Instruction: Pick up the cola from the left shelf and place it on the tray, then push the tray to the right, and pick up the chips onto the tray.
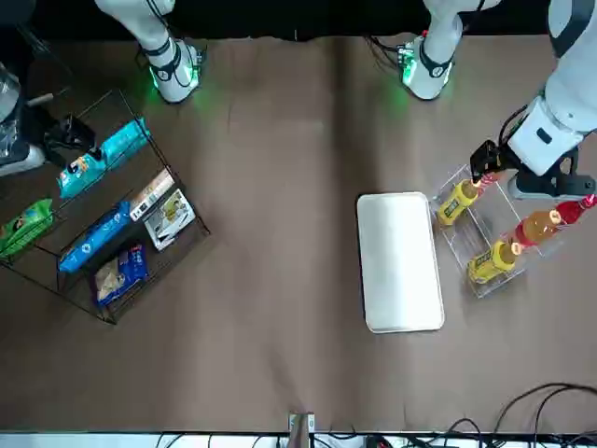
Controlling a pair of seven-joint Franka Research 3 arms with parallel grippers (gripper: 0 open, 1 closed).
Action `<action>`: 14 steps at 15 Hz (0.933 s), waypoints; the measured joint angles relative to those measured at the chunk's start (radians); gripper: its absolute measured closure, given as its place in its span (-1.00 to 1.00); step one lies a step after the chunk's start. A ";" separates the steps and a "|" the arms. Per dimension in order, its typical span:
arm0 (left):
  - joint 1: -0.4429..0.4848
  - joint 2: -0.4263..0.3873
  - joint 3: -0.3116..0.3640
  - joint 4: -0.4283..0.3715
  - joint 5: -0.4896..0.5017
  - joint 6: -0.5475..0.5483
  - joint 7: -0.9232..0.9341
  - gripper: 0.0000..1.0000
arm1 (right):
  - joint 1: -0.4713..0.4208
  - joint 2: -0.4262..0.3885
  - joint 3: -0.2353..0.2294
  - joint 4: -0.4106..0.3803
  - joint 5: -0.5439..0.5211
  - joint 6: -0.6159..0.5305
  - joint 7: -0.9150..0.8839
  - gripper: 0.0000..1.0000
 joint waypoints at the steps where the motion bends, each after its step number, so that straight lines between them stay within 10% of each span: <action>1: 0.000 0.000 0.002 0.000 0.000 0.000 0.006 -1.00 | -0.002 0.000 0.000 0.000 0.000 0.001 0.006 -1.00; 8: 0.053 0.000 0.014 -0.016 0.000 -0.086 0.010 -1.00 | -0.012 0.000 0.000 0.007 -0.043 0.054 0.024 -1.00; 14: 0.336 -0.079 0.014 -0.174 0.001 -0.048 0.295 -1.00 | 0.066 0.000 0.030 0.007 -0.065 -0.048 0.020 -1.00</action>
